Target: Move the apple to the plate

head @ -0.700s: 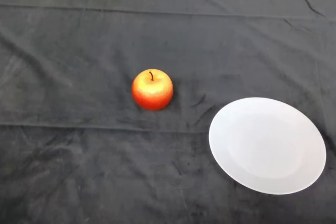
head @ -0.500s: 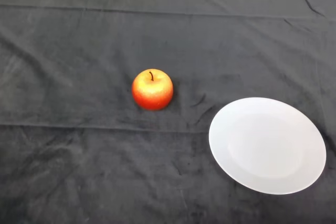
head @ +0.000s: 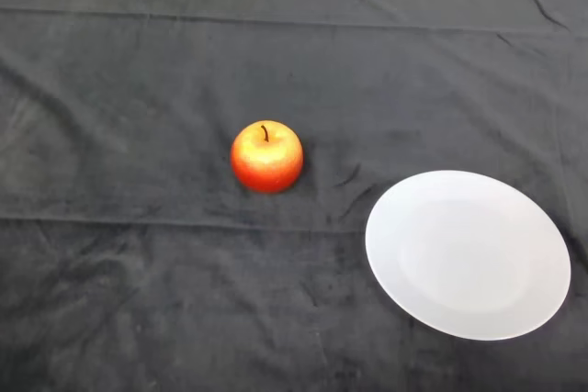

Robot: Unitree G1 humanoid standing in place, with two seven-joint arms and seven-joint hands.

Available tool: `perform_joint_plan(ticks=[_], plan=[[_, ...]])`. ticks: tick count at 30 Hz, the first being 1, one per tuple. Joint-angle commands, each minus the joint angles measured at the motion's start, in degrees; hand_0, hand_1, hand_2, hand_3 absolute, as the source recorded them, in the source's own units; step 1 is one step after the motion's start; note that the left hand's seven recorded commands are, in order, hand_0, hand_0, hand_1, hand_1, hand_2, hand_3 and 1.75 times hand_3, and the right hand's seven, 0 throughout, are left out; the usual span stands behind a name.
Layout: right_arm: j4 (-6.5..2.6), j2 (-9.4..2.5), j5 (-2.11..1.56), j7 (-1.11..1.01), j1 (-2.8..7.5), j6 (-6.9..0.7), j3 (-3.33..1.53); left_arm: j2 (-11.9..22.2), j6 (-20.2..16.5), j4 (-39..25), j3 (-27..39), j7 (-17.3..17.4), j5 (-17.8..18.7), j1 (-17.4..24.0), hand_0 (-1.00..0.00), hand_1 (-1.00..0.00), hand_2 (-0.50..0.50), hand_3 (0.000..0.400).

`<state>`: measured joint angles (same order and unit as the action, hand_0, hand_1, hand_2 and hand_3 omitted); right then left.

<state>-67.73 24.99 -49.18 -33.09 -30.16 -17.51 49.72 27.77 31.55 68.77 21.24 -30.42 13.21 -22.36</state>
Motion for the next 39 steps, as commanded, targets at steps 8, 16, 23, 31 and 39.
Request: perform_joint_plan(ticks=[8, 16, 23, 31, 39], plan=[[-0.8, 1.11, -0.54, 0.11, -0.33, 0.41, 1.03, -0.1, -0.3, -2.5, 0.1, 0.6, -2.1, -3.8, 0.0, 0.0, 0.0, 0.0], [-0.8, 1.11, -0.55, 0.11, -0.33, 0.41, 1.03, -0.8, 0.9, -2.7, -1.1, 0.6, -3.7, -6.1, 0.0, 0.0, 0.0, 0.0], [-0.8, 1.11, -0.55, 0.1, -0.33, 0.41, 1.03, -1.4, 1.9, -2.5, -2.7, 2.1, -5.3, -8.7, 0.0, 0.0, 0.0, 0.0], [-0.81, 1.12, -0.55, 0.1, -0.33, 0.41, 1.03, -0.3, 3.7, -2.3, -4.1, 7.6, -6.2, -10.4, 0.0, 0.0, 0.0, 0.0], [-0.8, 1.11, -0.55, 0.1, -0.33, 0.41, 1.03, -0.6, 5.4, -2.9, -6.4, 11.4, -8.3, -11.2, 0.0, 0.0, 0.0, 0.0]])
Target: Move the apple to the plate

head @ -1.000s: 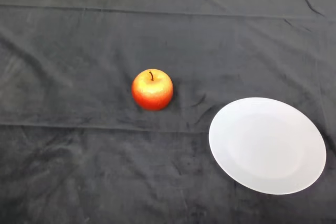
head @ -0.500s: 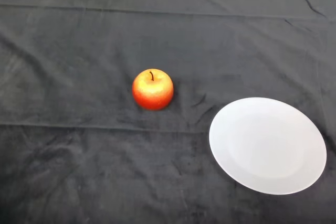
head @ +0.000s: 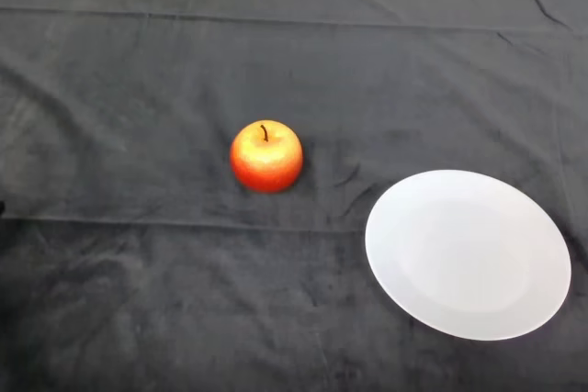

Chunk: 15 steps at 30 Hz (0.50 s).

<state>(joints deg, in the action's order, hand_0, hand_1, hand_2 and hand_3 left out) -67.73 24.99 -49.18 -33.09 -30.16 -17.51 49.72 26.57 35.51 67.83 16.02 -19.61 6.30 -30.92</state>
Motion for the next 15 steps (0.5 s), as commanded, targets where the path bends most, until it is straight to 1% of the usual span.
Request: perform_joint_plan(ticks=[1, 7, 15], plan=[[-0.8, 1.11, -0.55, 0.1, -0.33, 0.41, 1.03, 0.5, 1.5, -2.3, -1.6, 0.9, -1.8, -2.7, 0.0, 0.0, 0.0, 0.0], [-0.77, 1.1, -0.55, 0.11, -0.32, 0.41, 1.02, -1.1, 1.1, -5.8, -4.6, 1.7, -4.4, -2.4, 0.0, 0.0, 0.0, 0.0], [-0.64, 1.03, -0.54, 0.17, -0.28, 0.41, 1.0, -3.8, -1.3, -14.7, -9.4, 2.8, -7.9, 0.3, 0.0, 0.0, 0.0, 0.0]])
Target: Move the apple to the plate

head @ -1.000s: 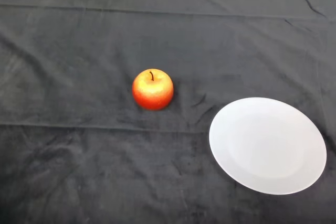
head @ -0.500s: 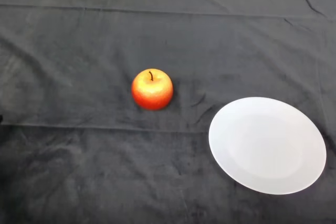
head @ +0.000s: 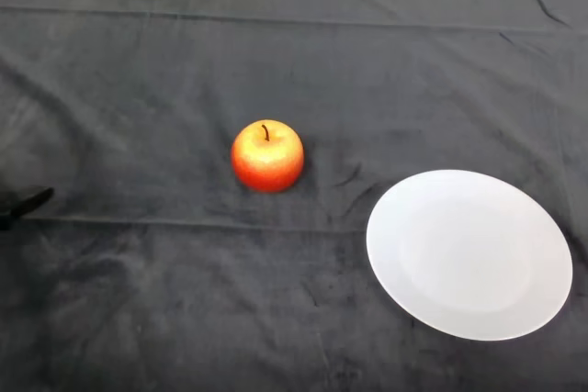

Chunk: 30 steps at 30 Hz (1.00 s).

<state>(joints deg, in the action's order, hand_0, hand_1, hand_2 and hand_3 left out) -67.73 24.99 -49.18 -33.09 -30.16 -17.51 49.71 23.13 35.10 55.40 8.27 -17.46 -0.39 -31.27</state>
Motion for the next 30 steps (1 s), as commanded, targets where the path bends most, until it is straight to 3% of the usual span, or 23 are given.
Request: perform_joint_plan(ticks=[1, 17, 30], plan=[[-0.61, 1.02, -0.54, 0.18, -0.27, 0.41, 1.01, -0.7, -1.2, -3.4, -2.2, 0.9, -1.6, 1.1, 0.0, 0.0, 0.0, 0.0], [-0.13, 0.83, -0.5, 0.41, -0.12, 0.4, 0.91, -5.4, -7.0, -14.2, -11.2, 3.5, -4.9, 4.2, 0.0, 0.0, 0.0, 0.0], [0.21, 0.7, -0.5, 0.59, -0.01, 0.37, 0.85, -7.4, -9.9, -15.3, -18.8, 4.6, -4.4, 4.1, 0.0, 0.0, 0.0, 0.0]])
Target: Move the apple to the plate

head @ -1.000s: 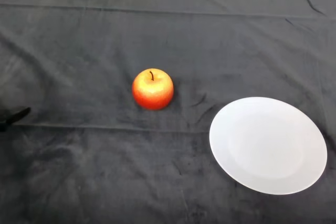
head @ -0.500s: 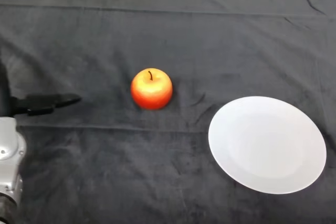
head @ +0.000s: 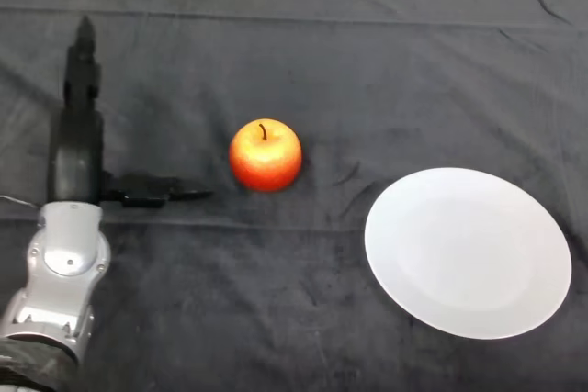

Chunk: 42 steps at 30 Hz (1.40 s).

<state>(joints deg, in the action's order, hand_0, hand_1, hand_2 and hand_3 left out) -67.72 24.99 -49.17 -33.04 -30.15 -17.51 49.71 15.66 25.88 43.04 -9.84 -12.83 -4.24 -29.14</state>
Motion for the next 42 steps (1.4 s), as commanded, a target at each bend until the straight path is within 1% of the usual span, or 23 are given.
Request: perform_joint_plan(ticks=[1, 5, 9, 15, 20, 28, 34, 42], plan=[[0.22, 0.7, -0.5, 0.56, -0.01, 0.36, 0.84, -0.2, -1.0, -2.9, -1.5, -0.2, -0.5, 1.9, 0.0, 0.0, 0.0, 0.0], [0.28, 0.67, -0.51, 0.6, 0.01, 0.35, 0.83, -1.1, -1.8, -2.5, -4.6, -0.7, 0.0, 1.3, 0.0, 0.0, 0.0, 0.0], [0.33, 0.66, -0.52, 0.63, 0.02, 0.34, 0.82, -1.5, -2.2, -1.2, -7.5, -0.5, 1.2, 0.1, 0.0, 0.0, 0.0, 0.0], [0.34, 0.67, -0.54, 0.65, 0.02, 0.33, 0.82, -1.8, -0.7, 3.6, -9.8, 0.7, 3.7, -2.4, 0.0, 0.0, 0.0, 0.0], [0.3, 0.69, -0.56, 0.63, 0.01, 0.31, 0.83, -2.6, -0.1, 8.5, -10.9, 1.5, 5.8, -5.1, 0.0, 0.0, 0.0, 0.0], [0.16, 0.76, -0.6, 0.58, -0.03, 0.3, 0.86, -4.2, -0.9, 14.8, -11.8, 1.7, 8.7, -10.0, 0.0, 0.0, 0.0, 0.0], [0.02, 0.81, -0.62, 0.52, -0.07, 0.3, 0.88, -5.3, -0.8, 18.2, -12.4, 1.5, 10.3, -12.5, 0.0, 0.0, 0.0, 0.0], [-0.16, 0.88, -0.65, 0.44, -0.13, 0.3, 0.91, -6.6, -0.6, 21.1, -13.8, 1.2, 12.2, -14.7, 0.0, 0.0, 0.0, 0.0]])
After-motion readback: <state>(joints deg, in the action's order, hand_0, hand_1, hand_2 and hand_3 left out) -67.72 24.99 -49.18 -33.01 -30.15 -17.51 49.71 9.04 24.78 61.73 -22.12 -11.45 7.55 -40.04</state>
